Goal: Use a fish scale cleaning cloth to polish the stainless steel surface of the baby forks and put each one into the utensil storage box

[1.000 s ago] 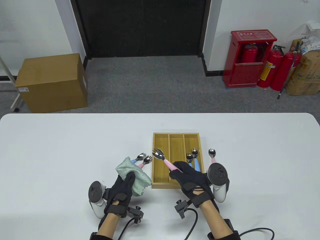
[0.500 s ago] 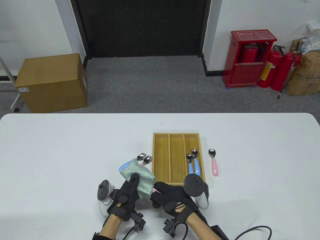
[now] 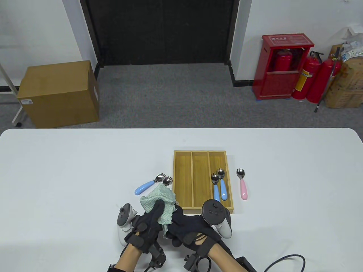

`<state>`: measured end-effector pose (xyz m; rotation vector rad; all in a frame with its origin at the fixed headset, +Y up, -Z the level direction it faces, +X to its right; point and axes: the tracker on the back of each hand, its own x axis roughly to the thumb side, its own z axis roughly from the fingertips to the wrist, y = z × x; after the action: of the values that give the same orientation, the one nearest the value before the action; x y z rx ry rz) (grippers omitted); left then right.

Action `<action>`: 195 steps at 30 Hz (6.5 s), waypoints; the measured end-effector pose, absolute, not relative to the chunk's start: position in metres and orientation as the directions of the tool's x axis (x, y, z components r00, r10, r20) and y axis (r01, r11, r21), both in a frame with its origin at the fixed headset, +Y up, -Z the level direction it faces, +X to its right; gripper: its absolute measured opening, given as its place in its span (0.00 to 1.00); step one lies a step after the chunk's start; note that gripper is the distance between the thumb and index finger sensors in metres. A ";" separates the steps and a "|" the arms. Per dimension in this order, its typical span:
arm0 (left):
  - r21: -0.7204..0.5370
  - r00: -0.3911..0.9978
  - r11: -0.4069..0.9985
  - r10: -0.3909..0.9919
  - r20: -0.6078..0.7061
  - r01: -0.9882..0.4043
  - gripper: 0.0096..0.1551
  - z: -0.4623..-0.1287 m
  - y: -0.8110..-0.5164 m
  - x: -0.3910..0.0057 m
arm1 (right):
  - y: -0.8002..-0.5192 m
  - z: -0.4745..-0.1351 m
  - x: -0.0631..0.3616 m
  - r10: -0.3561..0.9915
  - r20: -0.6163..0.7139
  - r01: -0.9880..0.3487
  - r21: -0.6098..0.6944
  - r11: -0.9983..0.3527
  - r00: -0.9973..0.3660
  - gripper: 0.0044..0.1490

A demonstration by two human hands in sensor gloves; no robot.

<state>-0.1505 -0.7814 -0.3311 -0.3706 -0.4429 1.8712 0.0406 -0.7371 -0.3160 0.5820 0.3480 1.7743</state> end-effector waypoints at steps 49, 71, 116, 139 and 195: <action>-0.273 -0.055 -0.037 0.997 0.058 -0.961 0.32 -0.343 -0.767 -0.195 | -0.734 -0.319 0.046 0.863 0.354 -0.779 0.396 -0.487 -0.360 0.30; -0.173 0.220 0.248 0.961 0.167 -0.953 0.26 -0.344 -0.747 -0.207 | -0.732 -0.323 0.055 0.792 0.413 -0.725 0.350 -0.593 -0.449 0.30; -0.030 0.569 0.579 0.809 0.147 -0.815 0.26 -0.341 -0.753 -0.217 | -0.735 -0.386 0.175 0.638 -0.007 -0.625 -0.193 -0.757 -0.770 0.27; -0.075 0.567 0.585 0.805 0.172 -0.808 0.27 -0.340 -0.753 -0.208 | -0.737 -0.418 0.203 0.536 -0.254 -0.529 -0.101 -0.843 -0.805 0.33; -0.365 0.356 0.374 0.927 0.118 -0.853 0.51 -0.341 -0.760 -0.190 | -0.731 -0.342 0.081 0.854 0.303 -0.752 0.409 -0.517 -0.422 0.27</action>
<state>-0.1900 -0.7604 -0.3413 -0.2584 -0.3284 1.1659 0.0809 -0.7307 -0.3419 0.5899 0.2583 2.0413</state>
